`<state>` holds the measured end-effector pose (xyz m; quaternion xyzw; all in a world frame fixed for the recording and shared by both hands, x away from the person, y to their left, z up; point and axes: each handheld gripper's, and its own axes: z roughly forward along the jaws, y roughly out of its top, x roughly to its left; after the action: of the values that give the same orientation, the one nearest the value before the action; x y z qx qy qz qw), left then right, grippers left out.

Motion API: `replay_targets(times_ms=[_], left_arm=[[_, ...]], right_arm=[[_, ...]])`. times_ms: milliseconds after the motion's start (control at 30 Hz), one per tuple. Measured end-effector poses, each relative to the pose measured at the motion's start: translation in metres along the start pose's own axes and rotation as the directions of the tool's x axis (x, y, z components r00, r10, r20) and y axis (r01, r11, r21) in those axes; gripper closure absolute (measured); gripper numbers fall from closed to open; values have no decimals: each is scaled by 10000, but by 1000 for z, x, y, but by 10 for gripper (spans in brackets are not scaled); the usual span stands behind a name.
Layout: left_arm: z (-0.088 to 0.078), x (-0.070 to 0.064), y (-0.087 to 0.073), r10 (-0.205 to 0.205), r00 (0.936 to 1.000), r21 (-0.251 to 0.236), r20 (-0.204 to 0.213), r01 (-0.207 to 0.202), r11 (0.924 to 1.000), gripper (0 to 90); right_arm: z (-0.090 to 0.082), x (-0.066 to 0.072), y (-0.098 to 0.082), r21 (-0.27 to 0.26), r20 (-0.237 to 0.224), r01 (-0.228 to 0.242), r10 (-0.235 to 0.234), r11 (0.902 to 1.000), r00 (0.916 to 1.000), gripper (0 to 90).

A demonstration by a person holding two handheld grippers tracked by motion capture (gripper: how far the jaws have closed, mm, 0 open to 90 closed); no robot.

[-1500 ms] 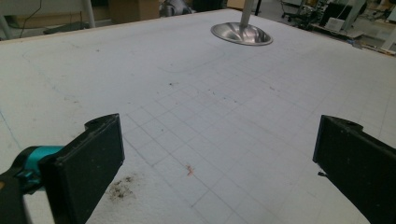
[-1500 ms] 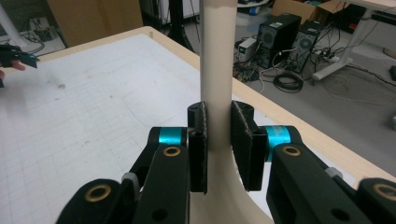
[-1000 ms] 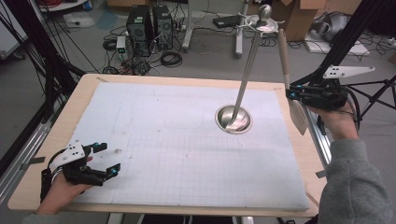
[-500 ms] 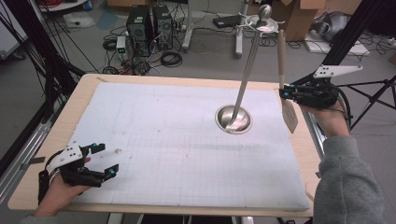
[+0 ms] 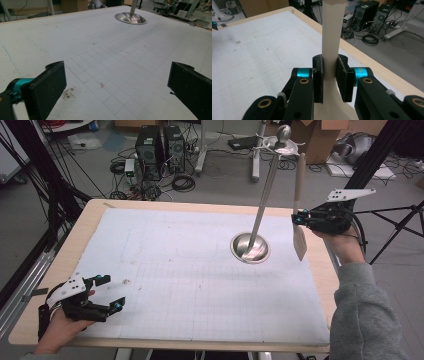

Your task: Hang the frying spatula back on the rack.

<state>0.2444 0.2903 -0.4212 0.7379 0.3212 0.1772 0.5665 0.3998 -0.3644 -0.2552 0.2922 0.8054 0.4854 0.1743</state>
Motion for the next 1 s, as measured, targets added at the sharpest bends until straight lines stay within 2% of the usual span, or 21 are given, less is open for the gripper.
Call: replay_targets(times_ms=[67, 400, 1000], left_arm=[[-1, 0, -1, 7, 10000, 24, -8, -7, 10000, 24], [-5, 1, -3, -62, 9999, 4, -103, 62, 10000, 24], [-5, 1, -4, -48, 9999, 74, -96, 49, 10000, 24]], right_arm=[[2, -1, 0, -21, -22, 107, -107, 9999, 9999, 777], [13, -2, 2, -147, -73, 6, -7, 9999, 10000, 777], [26, 0, 3, -330, 129, -18, 22, 9995, 9999, 776]])
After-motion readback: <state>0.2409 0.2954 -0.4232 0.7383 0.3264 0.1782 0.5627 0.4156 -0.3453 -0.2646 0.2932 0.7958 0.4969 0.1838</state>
